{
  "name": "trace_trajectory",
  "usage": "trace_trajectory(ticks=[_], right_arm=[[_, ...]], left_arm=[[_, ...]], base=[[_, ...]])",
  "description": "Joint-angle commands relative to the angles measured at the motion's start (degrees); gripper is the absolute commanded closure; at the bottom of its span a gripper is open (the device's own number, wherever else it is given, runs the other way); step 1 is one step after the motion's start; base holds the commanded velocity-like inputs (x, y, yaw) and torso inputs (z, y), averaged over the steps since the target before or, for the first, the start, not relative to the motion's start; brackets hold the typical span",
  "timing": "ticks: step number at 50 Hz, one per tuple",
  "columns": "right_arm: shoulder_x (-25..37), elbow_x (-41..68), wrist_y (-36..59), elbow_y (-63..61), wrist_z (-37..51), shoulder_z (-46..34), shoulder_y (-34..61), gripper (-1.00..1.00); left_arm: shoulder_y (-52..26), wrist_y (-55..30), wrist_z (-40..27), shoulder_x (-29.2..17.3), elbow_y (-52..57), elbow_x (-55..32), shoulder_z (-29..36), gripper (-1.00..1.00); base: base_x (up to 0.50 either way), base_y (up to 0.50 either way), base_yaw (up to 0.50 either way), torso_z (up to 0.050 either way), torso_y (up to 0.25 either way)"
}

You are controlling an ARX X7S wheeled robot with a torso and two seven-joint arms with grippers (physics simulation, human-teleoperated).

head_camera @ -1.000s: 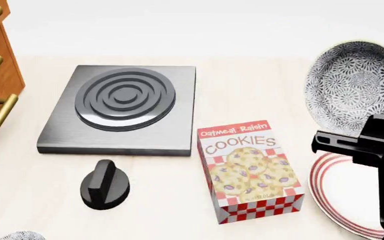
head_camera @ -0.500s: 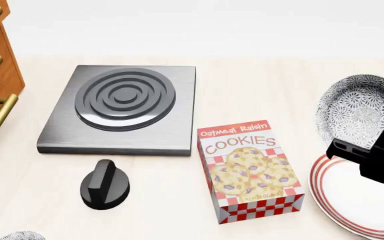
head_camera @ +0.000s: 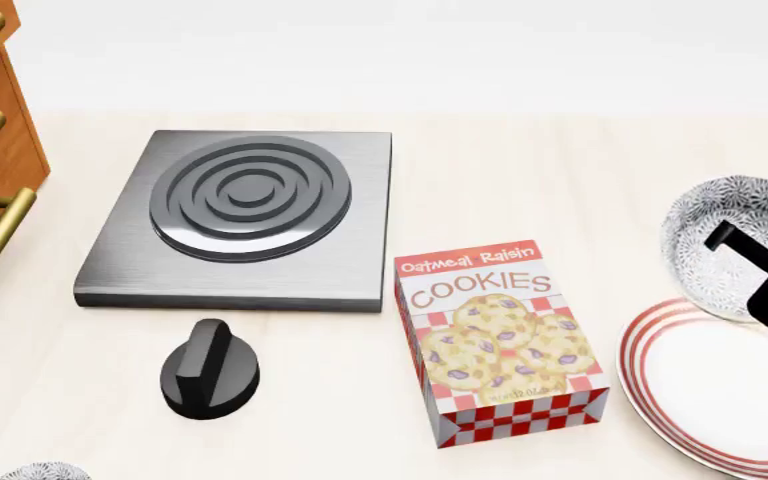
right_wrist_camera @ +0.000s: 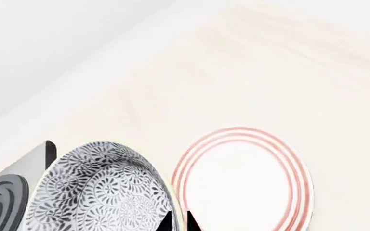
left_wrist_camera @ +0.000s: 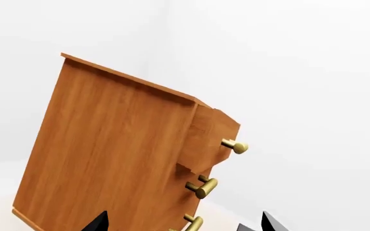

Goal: Pick the akita bowl from table center and place it on the plate.

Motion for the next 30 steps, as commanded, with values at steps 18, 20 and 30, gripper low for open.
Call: trace_trajectory(ticks=[18,20,30], right_arm=[[1.53,4.34,-0.07,10.54,5.29,1.14,7.73,1.00],[1.50,4.21,-0.25,10.58,5.14,1.09,7.77,1.00],[1.67,3.71,-1.63,12.44,3.43,1.52,8.29,1.00]], left_arm=[[0.63,3.21,1.00,0.24,-0.43,0.80,0.42,-1.00],[0.82,3.72,1.16,0.24,-0.20,1.40,0.52,-1.00],[0.85,3.31,0.81,-0.12,0.02,0.10,0.21,-1.00]], base=[[0.00,0.00,0.00,0.000,-0.121],[0.00,0.00,0.00,0.000,0.000],[0.00,0.00,0.00,0.000,-0.189]])
